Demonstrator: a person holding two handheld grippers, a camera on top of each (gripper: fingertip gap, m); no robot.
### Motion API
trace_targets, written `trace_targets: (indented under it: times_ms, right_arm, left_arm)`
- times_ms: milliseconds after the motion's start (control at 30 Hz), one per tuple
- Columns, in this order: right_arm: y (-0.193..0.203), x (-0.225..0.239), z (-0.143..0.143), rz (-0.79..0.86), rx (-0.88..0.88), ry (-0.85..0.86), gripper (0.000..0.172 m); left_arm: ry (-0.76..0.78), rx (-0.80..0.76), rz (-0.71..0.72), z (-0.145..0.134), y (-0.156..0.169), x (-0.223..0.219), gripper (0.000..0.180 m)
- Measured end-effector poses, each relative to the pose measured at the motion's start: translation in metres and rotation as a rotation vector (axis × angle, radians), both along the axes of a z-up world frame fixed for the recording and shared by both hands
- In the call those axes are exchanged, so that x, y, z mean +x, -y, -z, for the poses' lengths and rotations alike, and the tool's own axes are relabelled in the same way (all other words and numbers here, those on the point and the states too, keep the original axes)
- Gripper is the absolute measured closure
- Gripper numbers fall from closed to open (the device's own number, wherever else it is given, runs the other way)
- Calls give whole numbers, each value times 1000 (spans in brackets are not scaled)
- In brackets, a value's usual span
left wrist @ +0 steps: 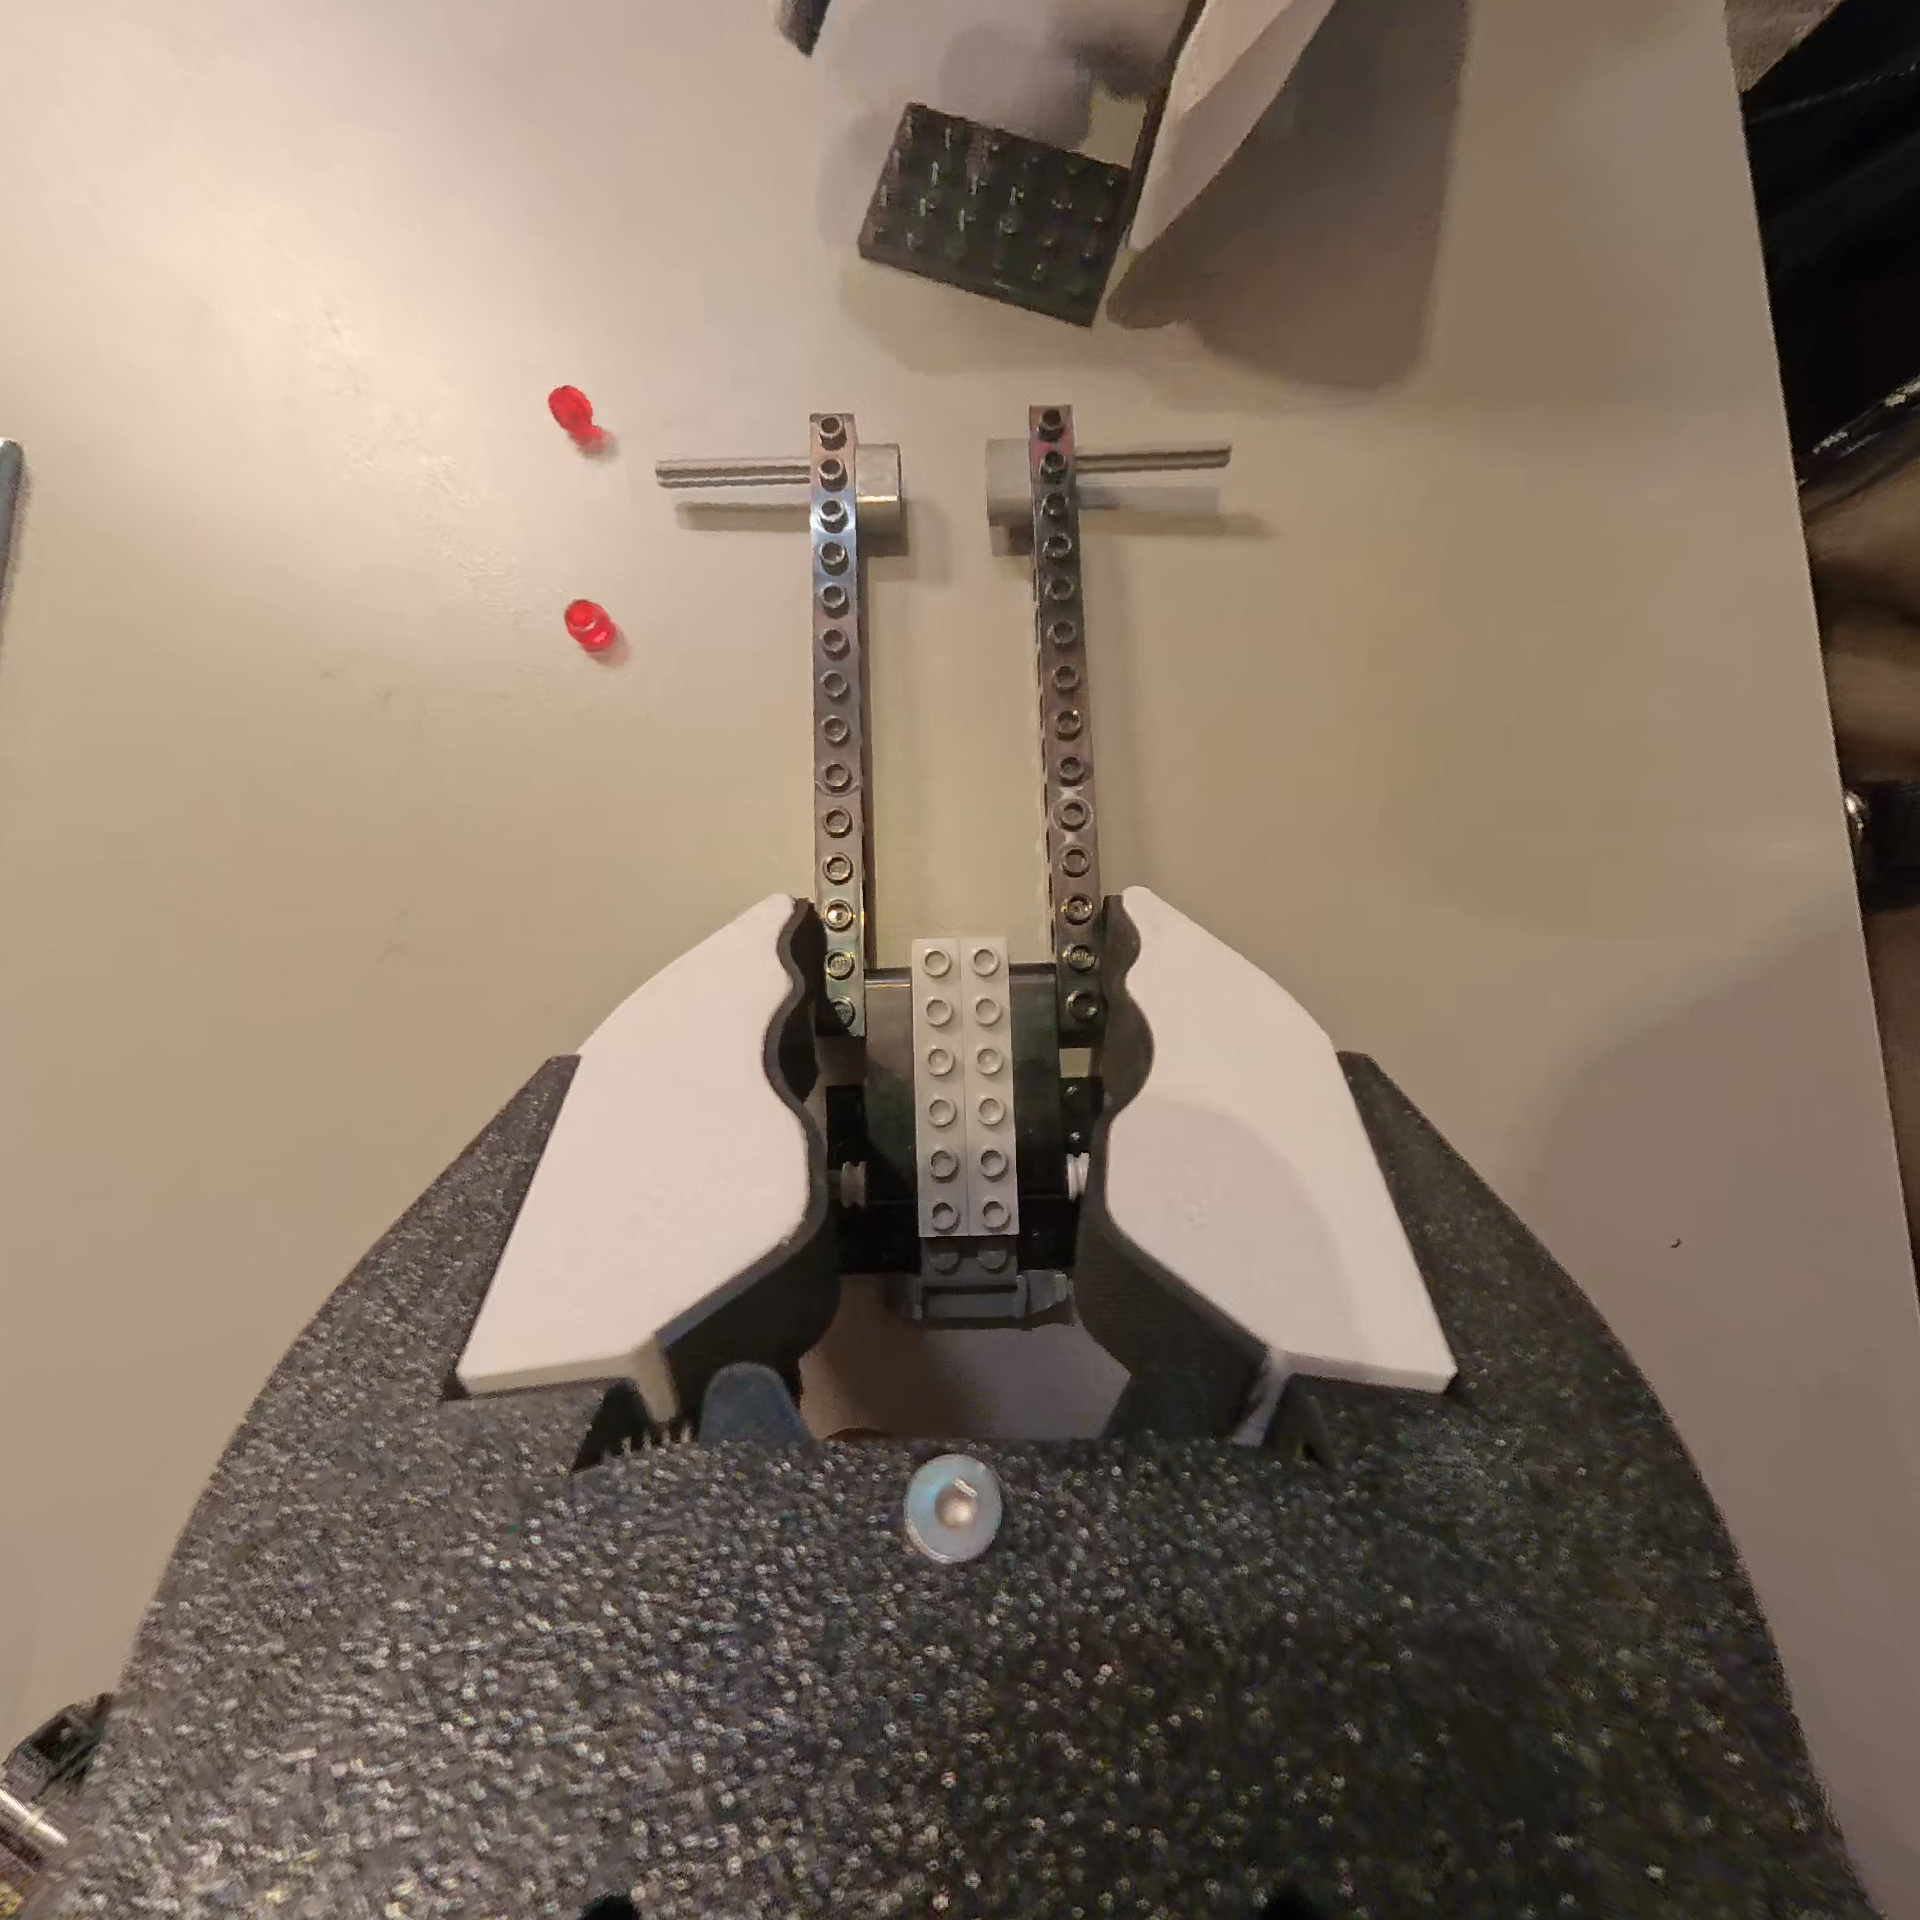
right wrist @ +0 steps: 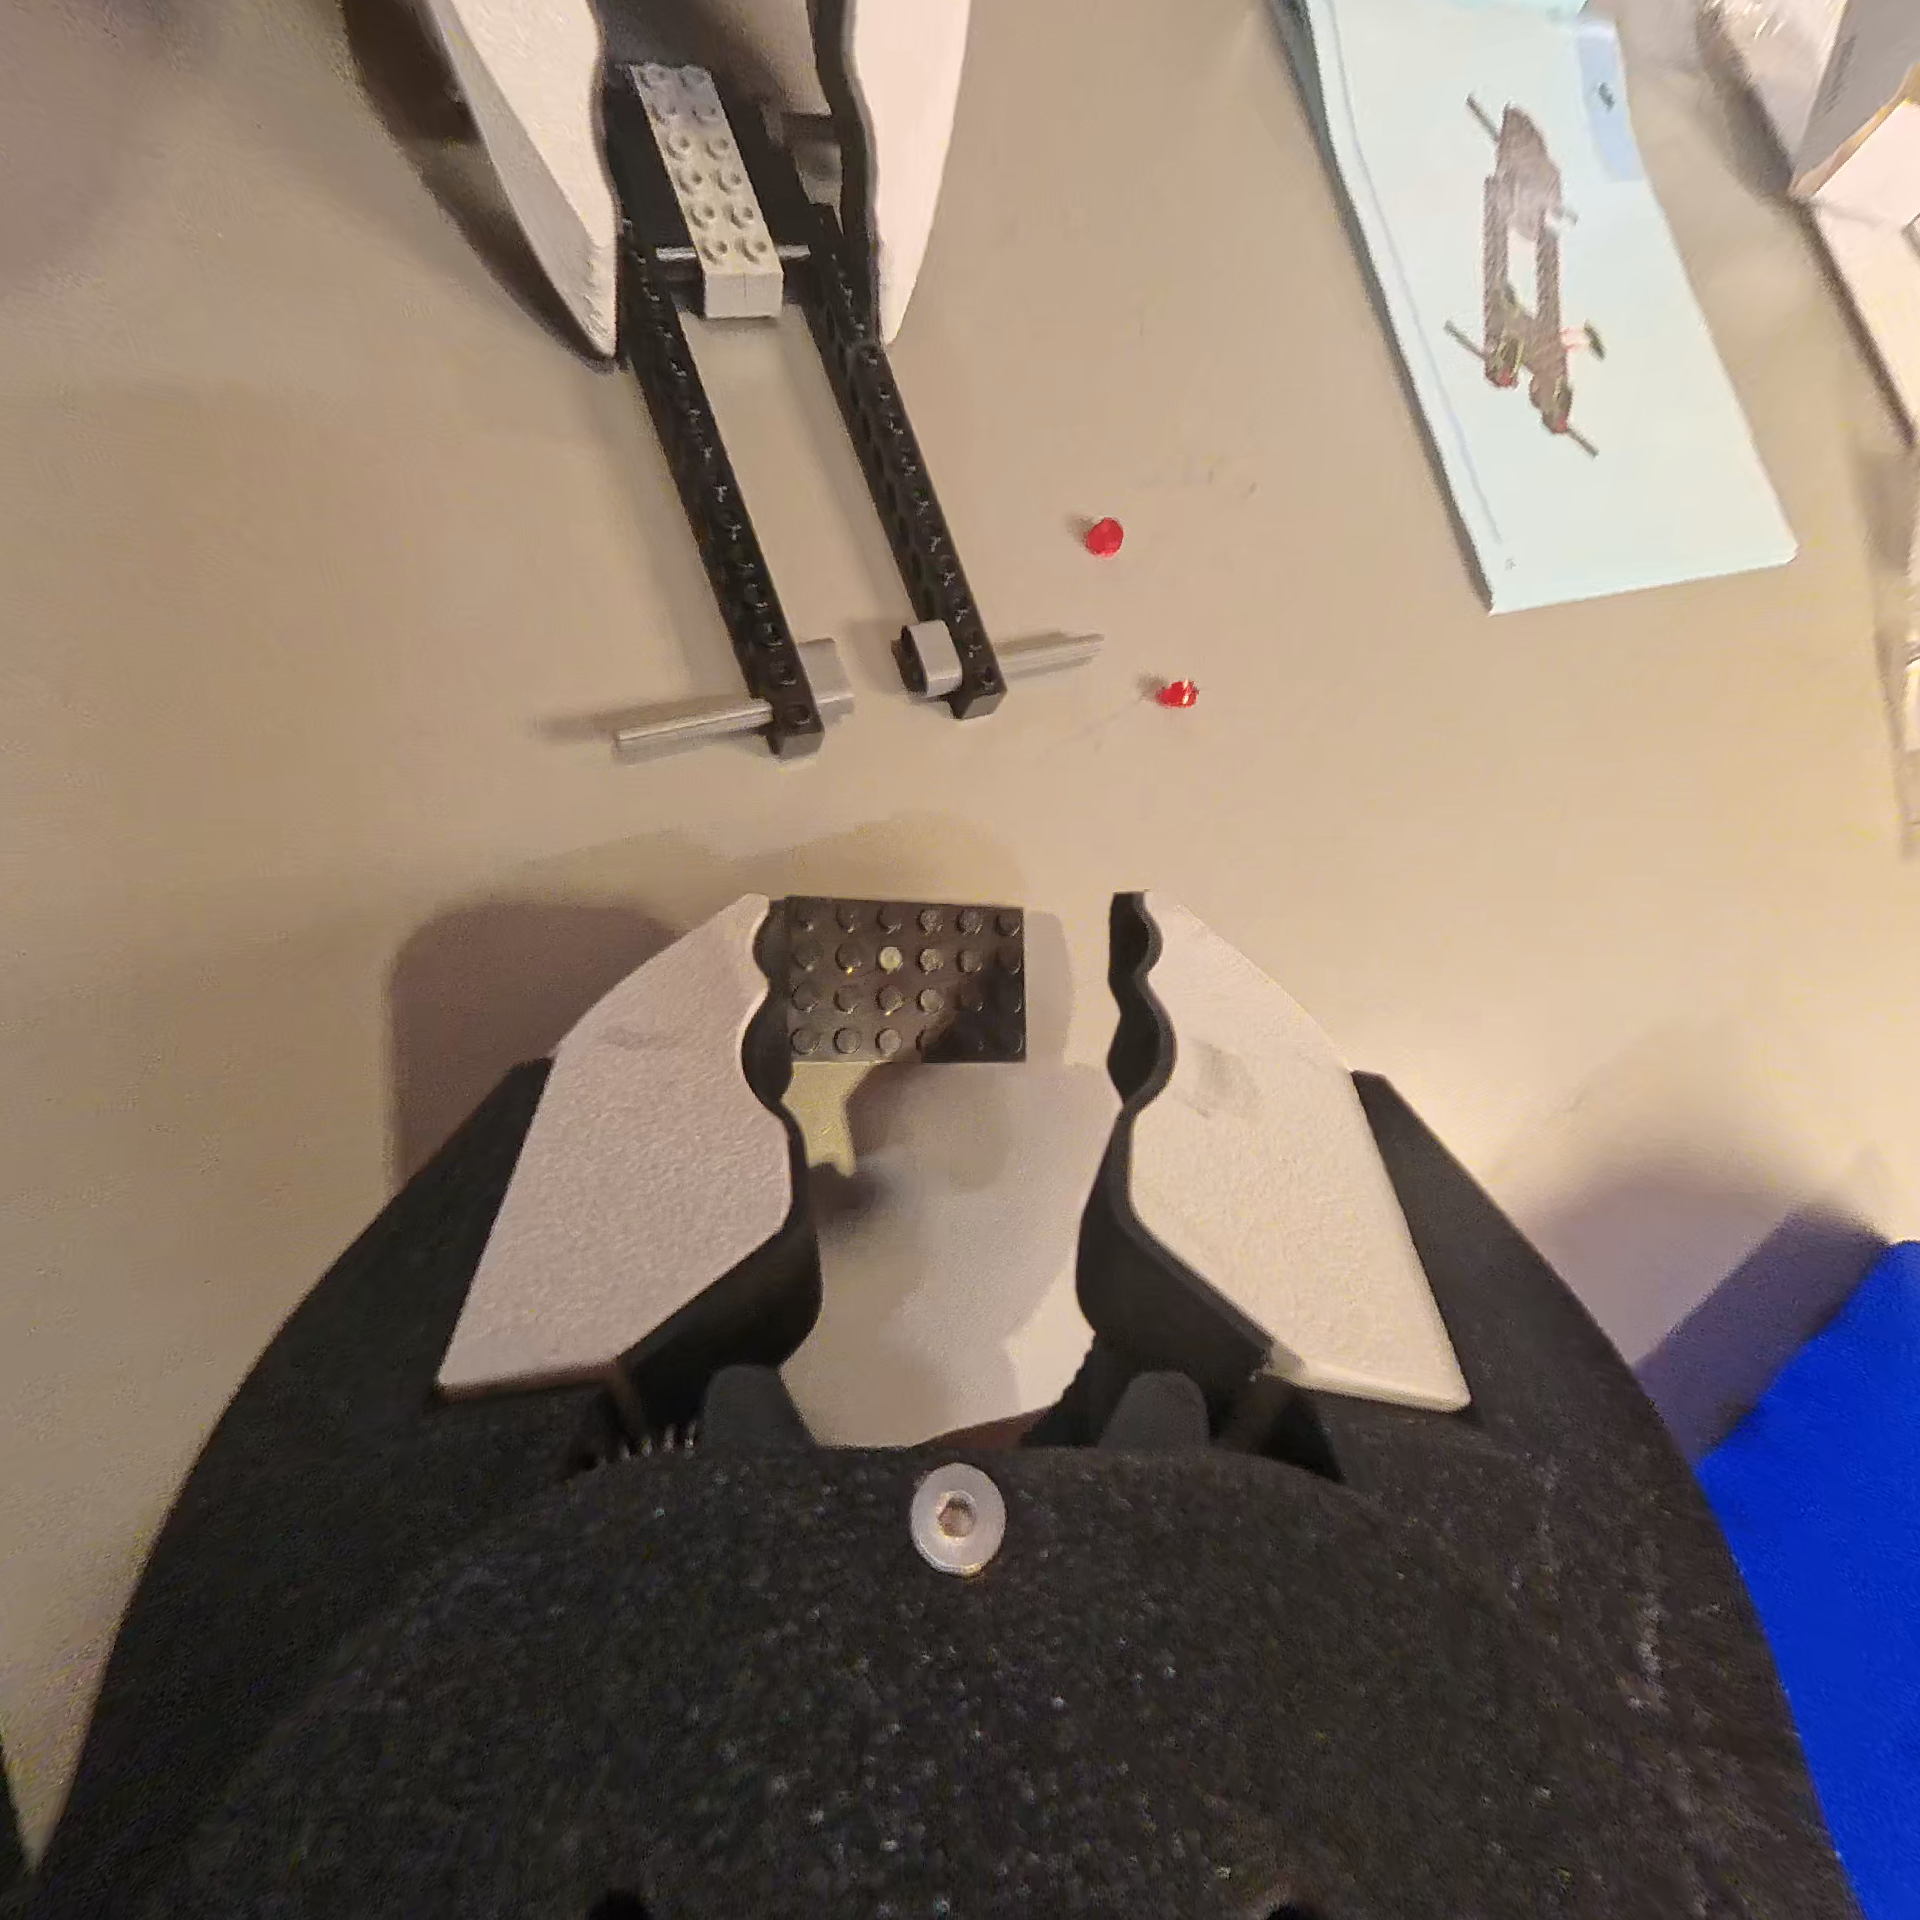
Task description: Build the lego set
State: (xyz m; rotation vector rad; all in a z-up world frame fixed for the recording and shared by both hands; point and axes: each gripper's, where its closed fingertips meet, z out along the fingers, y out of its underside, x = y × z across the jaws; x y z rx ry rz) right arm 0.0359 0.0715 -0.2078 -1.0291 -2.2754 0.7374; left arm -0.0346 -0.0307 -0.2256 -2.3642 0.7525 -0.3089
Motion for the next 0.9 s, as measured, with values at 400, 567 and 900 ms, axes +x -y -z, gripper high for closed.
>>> trace_targets:
  times_ms: [400, 567, 900]
  right_arm:
    - [5, -24, -20, -136, 320, -178, 113]
    - [13, -51, -43, -180, 528, -334, 113]
    - [31, -76, -77, -173, 719, -683, 117]
  left_arm:
    - [371, -65, -249, -22, -13, -16, 128]
    - [605, -106, -354, -32, -18, -22, 128]
    - [1256, -40, -449, -85, -31, -34, 128]
